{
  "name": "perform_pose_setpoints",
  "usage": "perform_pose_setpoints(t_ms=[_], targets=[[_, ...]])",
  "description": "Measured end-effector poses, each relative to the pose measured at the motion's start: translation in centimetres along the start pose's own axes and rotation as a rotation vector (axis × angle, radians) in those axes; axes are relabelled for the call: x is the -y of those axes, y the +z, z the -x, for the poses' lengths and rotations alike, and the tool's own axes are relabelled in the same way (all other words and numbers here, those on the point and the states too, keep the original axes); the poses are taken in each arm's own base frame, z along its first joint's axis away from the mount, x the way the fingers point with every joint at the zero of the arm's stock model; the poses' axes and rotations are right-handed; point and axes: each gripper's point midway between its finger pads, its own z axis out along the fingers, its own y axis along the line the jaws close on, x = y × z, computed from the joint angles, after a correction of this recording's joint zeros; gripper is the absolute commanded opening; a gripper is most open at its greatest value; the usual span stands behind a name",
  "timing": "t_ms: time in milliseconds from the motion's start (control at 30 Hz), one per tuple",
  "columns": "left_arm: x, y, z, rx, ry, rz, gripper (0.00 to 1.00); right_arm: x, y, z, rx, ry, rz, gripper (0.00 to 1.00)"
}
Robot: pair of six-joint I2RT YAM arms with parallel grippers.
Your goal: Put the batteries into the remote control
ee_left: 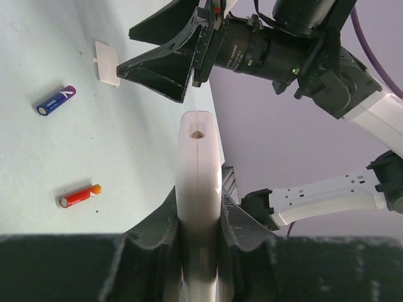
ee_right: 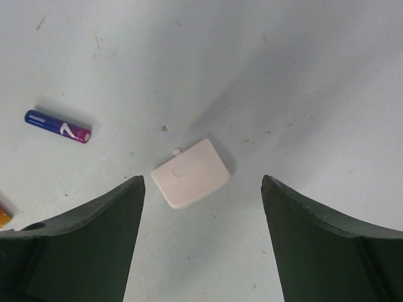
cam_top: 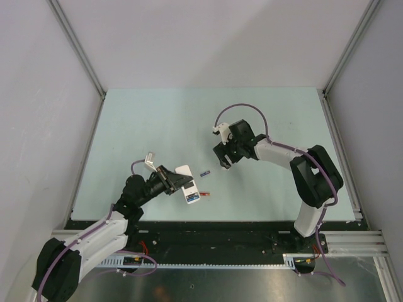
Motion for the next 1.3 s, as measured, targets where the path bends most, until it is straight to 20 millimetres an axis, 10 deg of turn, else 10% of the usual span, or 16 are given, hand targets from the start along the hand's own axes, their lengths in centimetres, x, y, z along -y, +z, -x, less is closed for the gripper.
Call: perform_pose_setpoints(t_ms=[1300], targets=[[0.1,-0.5,-0.2,0.009,0.007,-0.019,0.00,-4.2,1.0,-2.9,-0.132,0.011,0.087,0.72]])
